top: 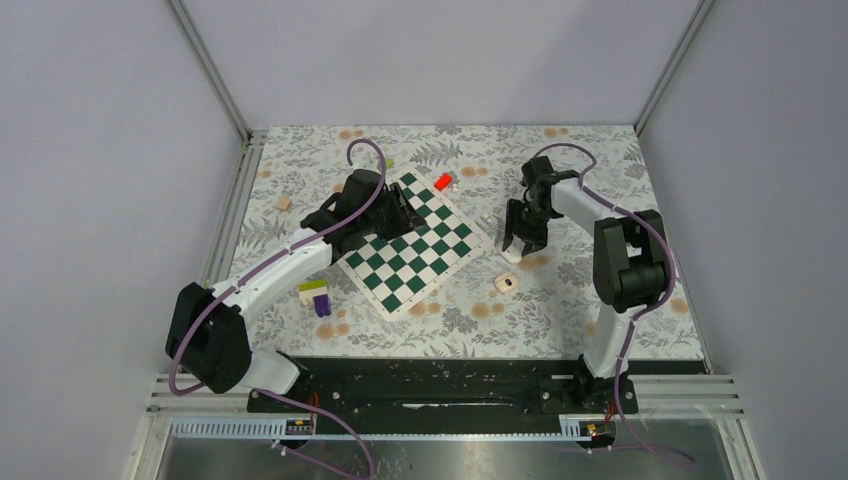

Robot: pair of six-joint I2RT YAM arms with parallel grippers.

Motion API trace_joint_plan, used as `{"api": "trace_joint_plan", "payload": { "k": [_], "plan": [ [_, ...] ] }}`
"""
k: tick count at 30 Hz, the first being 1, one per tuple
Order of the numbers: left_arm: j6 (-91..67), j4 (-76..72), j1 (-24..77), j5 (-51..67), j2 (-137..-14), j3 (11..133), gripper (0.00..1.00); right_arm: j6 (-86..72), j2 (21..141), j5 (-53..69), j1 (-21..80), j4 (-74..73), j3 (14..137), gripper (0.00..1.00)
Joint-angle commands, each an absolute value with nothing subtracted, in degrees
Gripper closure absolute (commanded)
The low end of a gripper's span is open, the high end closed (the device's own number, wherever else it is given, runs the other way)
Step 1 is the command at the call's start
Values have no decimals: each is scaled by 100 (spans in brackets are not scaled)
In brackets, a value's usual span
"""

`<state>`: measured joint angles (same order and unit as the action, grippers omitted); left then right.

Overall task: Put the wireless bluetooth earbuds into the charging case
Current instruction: Pick up the charging case at the center of the board.

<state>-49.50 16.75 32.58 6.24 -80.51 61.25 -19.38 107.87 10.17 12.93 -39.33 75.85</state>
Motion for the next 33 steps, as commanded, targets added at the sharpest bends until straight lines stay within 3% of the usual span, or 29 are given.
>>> {"api": "trace_joint_plan", "payload": {
  "k": [1,6,15,24,33],
  "plan": [
    [-4970,1435,3293,667,-7945,6222,64,-1740,10954,1115,1462,-4280,7898,44],
    [-4966,1434,3294,671,-7935,6201,64,-1765,11145,1187,1500,-4313,8026,50],
    [-4966,1435,3296,691,-7961,6221,64,-1530,11249,1904,1681,-4540,8307,37],
    [-4896,1543,3296,719,-8026,6334,64,-1424,11350,891,1697,-4753,8523,32],
    [-4887,1567,3304,774,-8040,6353,64,-1614,11800,715,1798,-4561,8670,43]
  ]
}}
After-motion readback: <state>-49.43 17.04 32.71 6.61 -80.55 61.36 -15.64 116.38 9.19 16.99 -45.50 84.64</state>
